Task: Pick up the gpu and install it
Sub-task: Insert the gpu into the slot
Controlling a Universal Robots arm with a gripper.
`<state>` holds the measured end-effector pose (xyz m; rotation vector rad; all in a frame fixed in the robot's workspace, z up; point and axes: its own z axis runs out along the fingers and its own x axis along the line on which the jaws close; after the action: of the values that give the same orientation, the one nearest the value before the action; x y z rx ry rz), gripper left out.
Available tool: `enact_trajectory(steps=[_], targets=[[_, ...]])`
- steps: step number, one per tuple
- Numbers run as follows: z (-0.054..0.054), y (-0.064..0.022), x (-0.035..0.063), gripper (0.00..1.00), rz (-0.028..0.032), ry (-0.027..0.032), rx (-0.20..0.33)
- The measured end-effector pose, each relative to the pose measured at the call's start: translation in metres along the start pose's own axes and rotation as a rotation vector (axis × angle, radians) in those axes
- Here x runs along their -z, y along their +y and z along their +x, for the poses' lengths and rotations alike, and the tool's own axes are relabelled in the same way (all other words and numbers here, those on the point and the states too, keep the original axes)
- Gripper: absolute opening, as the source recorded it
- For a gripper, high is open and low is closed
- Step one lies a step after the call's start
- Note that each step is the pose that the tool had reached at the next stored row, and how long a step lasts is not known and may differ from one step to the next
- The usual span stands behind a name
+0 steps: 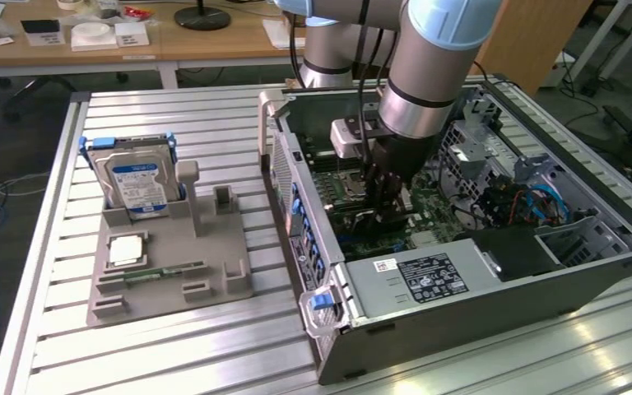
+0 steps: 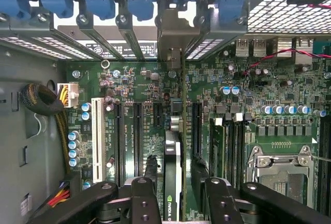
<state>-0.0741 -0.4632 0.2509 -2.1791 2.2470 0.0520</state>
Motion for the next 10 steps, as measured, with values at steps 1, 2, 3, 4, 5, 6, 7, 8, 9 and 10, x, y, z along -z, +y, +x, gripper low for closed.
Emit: enact_trajectory(steps=[1,2,3,4,5,6,7,8,9,10], targets=[[0.0000,0.0000,0.0000,0.40,0.0000,0.0001,0.000],[0.0000,0.0000,0.0000,0.40,0.0000,0.0000,0.000],[0.0000,0.0000,0.0000,0.39,0.0000,0.0000,0.000],[0.0000,0.0000,0.0000,0.39,0.0000,0.0000,0.000],[0.0000,0.0000,0.0000,0.39,-0.0001,0.0002,0.000],[0.0000,0.0000,0.0000,0.32,0.0000,0.0002,0.000],[0.0000,0.0000,0.0000,0.26,0.0000,0.0001,0.000],[0.0000,0.0000,0.0000,0.26,0.0000,0.0001,0.000],[0.0000,0.0000,0.0000,0.26,-0.0001,0.0001,0.000],[0.0000,0.0000,0.0000,0.26,0.0000,0.0001,0.000]])
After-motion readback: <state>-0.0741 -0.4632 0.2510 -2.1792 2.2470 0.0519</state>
